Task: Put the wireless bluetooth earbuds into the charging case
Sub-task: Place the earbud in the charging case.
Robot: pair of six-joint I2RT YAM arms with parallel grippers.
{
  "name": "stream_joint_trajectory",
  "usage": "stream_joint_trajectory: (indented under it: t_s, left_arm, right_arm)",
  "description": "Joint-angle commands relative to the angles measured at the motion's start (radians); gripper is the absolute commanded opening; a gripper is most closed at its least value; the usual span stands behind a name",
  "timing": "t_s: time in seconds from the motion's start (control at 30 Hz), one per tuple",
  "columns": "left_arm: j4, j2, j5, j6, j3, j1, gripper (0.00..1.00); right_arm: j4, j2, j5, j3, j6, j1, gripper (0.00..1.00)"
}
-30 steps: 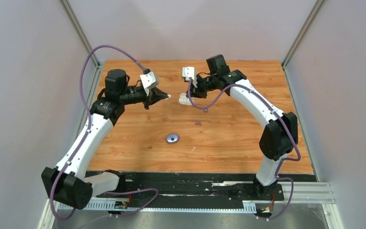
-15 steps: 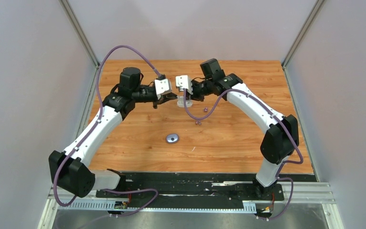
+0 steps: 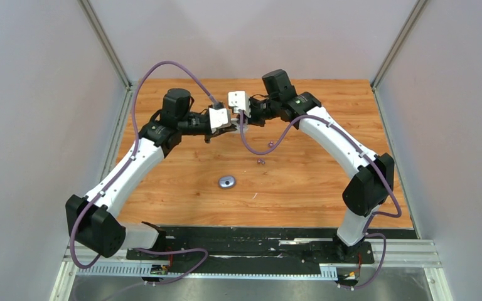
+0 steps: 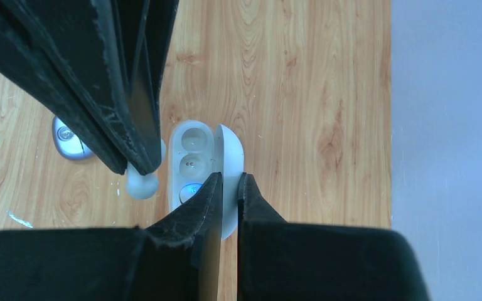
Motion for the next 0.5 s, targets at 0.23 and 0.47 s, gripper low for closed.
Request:
stream_joint_trajectory:
  t_s: [0.23, 0.47]
  left_arm:
    - [0.0, 0.004, -0.084, 0.135, -0.002, -0.035, 0.0]
    - [-0.075, 0.007, -0.137, 0.198, -0.003, -0.037, 0.0]
  right_arm:
    - [-0.002, -0.021, -0.015, 0.045, -0.009, 0.03, 0.0]
    - [-0.008, -0.024, -0.012, 0.045, -0.005, 0.03, 0.0]
